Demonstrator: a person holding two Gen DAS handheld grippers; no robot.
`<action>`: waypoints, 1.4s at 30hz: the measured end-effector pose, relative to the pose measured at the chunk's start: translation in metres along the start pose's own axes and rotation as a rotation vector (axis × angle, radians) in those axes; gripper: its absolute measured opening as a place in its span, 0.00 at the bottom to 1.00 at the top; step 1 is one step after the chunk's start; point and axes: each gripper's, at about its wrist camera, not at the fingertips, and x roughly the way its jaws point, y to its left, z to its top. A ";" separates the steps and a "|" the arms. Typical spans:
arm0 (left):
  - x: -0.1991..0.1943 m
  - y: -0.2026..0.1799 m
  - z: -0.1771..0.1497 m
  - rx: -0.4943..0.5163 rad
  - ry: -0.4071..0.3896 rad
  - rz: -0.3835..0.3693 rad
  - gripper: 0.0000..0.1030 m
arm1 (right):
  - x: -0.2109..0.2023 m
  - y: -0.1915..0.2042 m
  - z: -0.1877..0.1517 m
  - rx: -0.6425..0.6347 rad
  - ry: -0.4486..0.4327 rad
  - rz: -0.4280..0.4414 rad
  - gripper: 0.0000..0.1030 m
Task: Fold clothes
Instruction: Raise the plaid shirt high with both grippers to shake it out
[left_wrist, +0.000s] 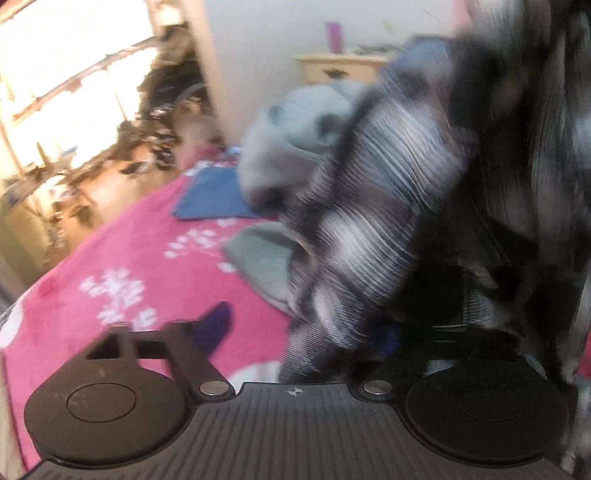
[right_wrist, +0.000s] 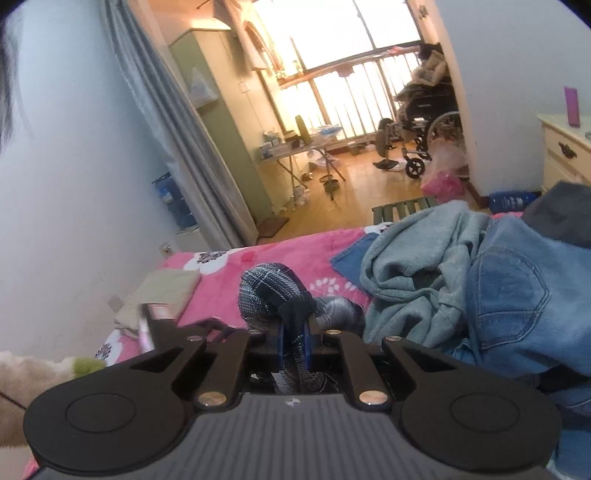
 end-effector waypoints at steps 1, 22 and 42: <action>0.002 -0.002 0.001 0.015 0.015 -0.020 0.48 | -0.003 0.003 0.001 -0.006 0.001 -0.001 0.11; -0.279 -0.013 -0.011 -0.482 -0.271 -0.020 0.08 | -0.125 0.075 0.041 -0.169 -0.184 -0.231 0.10; -0.522 -0.055 0.226 -0.522 -1.074 -0.507 0.08 | -0.423 0.219 0.293 -0.545 -0.818 -0.526 0.07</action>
